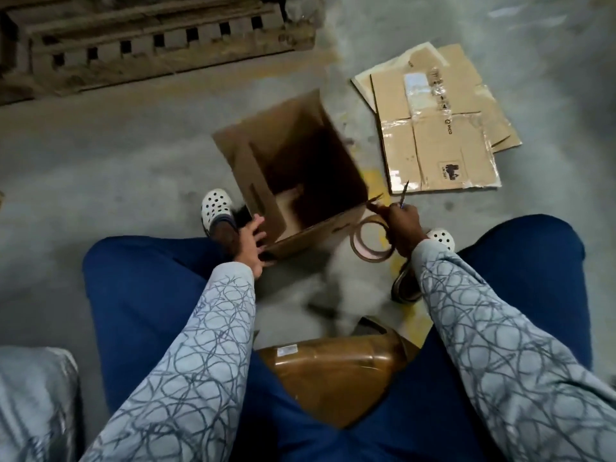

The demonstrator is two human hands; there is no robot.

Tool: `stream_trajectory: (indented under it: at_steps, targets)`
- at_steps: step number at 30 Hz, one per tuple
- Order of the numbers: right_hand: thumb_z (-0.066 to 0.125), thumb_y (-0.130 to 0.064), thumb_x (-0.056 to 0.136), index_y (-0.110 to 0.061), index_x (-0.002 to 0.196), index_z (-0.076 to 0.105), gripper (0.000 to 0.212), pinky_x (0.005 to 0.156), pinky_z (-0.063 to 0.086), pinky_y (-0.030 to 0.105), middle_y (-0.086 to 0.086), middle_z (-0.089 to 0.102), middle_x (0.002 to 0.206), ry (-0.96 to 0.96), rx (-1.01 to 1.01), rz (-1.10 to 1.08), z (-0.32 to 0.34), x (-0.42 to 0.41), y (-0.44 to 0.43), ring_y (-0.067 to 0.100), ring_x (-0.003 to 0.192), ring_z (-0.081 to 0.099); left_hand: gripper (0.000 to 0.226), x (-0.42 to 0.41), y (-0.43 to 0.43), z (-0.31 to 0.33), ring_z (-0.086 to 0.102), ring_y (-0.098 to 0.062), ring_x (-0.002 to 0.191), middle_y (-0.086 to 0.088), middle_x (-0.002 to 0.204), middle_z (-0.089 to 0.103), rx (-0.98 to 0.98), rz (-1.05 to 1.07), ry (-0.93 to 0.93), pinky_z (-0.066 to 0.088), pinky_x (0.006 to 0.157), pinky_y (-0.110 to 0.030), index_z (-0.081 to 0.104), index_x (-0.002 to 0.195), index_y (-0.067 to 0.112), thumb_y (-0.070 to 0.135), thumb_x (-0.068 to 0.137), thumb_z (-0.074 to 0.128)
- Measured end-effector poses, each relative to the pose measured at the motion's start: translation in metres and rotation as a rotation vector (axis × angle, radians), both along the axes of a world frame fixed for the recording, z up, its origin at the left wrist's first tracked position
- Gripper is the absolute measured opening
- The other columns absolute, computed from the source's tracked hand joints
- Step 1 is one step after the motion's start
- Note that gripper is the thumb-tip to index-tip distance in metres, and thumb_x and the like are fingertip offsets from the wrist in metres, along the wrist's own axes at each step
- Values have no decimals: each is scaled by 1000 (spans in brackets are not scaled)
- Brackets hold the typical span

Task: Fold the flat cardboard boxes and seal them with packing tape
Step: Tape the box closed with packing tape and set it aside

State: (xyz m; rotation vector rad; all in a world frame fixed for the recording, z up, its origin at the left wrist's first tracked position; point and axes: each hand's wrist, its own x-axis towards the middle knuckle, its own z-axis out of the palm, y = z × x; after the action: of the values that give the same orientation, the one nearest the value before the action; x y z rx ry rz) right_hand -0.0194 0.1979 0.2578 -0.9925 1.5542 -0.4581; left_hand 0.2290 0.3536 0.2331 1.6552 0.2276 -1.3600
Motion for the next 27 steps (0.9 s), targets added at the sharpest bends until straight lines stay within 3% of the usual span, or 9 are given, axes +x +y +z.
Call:
stream_trajectory:
  at_steps: [2,5,8,11,15,17,20,23,27]
  targets:
    - [76,-19,83,-18,57,46,40,37,26,20,-1,39,46,8,-3,-68,-2,10,0,16,34,31,66,0,-8,2,45,-29,128,-2,140,47,-2,-64,-82,37,103,-60,51,140,30,68,87,56]
    - [78,-26,77,-22,59,44,39,37,35,23,2,52,54,17,-85,-93,-2,25,0,20,46,45,98,-2,-23,2,45,-26,133,-2,147,45,42,-229,-438,38,110,-50,44,144,33,81,63,67]
    - [78,-33,72,-23,62,39,41,39,44,30,6,61,64,55,-136,-105,-4,36,-4,22,55,53,102,-13,-34,4,37,-28,139,-7,153,35,73,-513,-734,35,114,-46,34,148,39,76,62,72]
    - [73,-47,72,-24,65,46,37,63,58,49,7,71,74,162,-237,-95,-7,44,-7,30,72,68,98,-27,-34,1,22,-32,148,-8,161,19,95,-722,-898,28,116,-54,18,151,48,77,70,66]
    - [67,-44,87,-18,98,60,29,78,44,32,6,71,105,447,-512,155,1,49,-14,32,102,65,81,-30,-40,1,20,-31,150,-4,165,12,60,-839,-861,24,117,-58,23,148,55,66,80,65]
    - [67,-50,87,-12,112,58,46,79,46,37,11,69,111,535,-542,344,-2,50,-23,35,106,63,99,-32,-41,-1,22,-30,149,-3,165,15,62,-982,-907,25,117,-57,9,154,48,69,76,67]
    - [70,-64,80,-9,109,56,64,78,50,42,18,68,108,581,-380,587,-14,54,-31,39,102,64,117,-31,-47,-10,17,-30,151,-2,167,5,129,-1194,-876,24,119,-54,2,158,27,66,73,72]
    - [70,-68,79,-6,114,54,73,80,52,46,26,65,114,606,-298,813,-30,58,-18,43,103,64,95,-29,-55,-26,21,-34,148,-4,165,11,206,-1406,-770,29,115,-53,31,152,15,55,77,73]
    - [61,-63,89,-1,121,52,71,83,48,46,30,62,120,647,-393,807,-39,67,-12,46,111,60,60,-26,-70,-29,51,-32,122,-8,136,51,166,-1452,-631,46,100,-41,52,137,18,34,80,65]
